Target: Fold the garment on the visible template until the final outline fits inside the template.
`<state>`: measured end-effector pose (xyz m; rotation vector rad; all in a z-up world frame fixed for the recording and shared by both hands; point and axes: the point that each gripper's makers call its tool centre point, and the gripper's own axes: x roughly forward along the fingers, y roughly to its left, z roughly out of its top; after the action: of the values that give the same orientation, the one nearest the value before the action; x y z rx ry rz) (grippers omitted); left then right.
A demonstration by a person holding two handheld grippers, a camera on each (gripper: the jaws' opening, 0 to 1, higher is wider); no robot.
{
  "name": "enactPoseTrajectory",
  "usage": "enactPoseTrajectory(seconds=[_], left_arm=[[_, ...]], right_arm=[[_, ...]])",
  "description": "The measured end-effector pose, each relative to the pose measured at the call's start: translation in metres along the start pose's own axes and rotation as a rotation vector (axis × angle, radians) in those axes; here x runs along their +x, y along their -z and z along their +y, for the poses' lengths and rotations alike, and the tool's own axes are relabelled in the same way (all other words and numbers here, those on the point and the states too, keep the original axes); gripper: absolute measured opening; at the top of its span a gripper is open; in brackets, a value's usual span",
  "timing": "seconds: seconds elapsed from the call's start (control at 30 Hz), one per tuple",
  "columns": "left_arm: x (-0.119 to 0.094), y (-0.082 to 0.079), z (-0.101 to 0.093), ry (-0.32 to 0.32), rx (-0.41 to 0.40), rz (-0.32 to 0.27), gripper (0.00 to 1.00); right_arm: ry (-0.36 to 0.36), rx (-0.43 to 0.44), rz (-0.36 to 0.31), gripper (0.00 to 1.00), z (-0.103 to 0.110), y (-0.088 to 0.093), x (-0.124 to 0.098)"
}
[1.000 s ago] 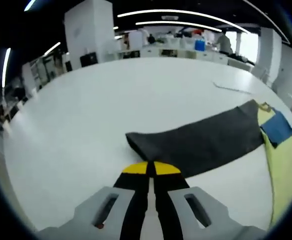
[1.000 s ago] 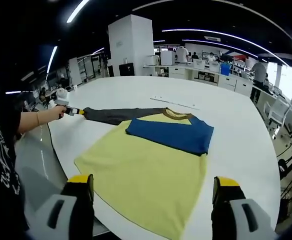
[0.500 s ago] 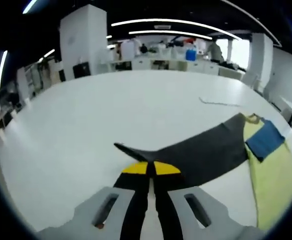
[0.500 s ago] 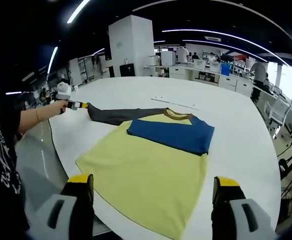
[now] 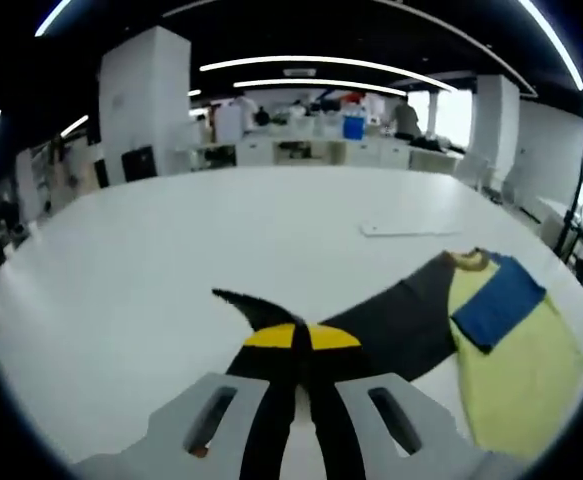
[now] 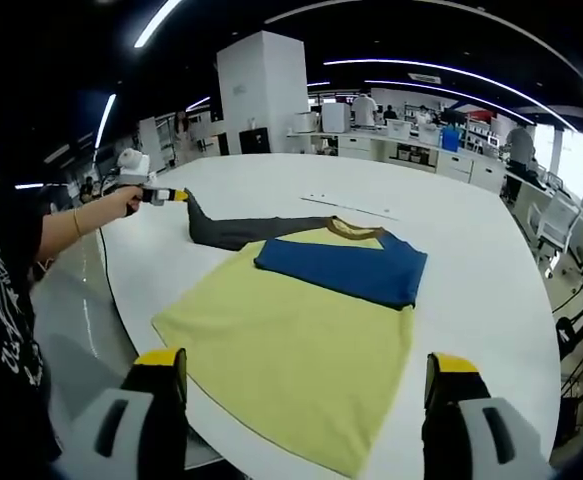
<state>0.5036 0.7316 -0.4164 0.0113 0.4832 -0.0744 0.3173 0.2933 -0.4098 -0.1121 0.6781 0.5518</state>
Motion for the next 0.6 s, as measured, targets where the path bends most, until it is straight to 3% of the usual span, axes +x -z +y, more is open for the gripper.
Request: enactPoseTrajectory(seconds=[0.6], left_arm=[[0.009, -0.031, -0.072, 0.153, 0.047, -0.04, 0.0]], right_arm=[[-0.029, -0.004, -0.028, 0.99, 0.008, 0.002, -0.005]])
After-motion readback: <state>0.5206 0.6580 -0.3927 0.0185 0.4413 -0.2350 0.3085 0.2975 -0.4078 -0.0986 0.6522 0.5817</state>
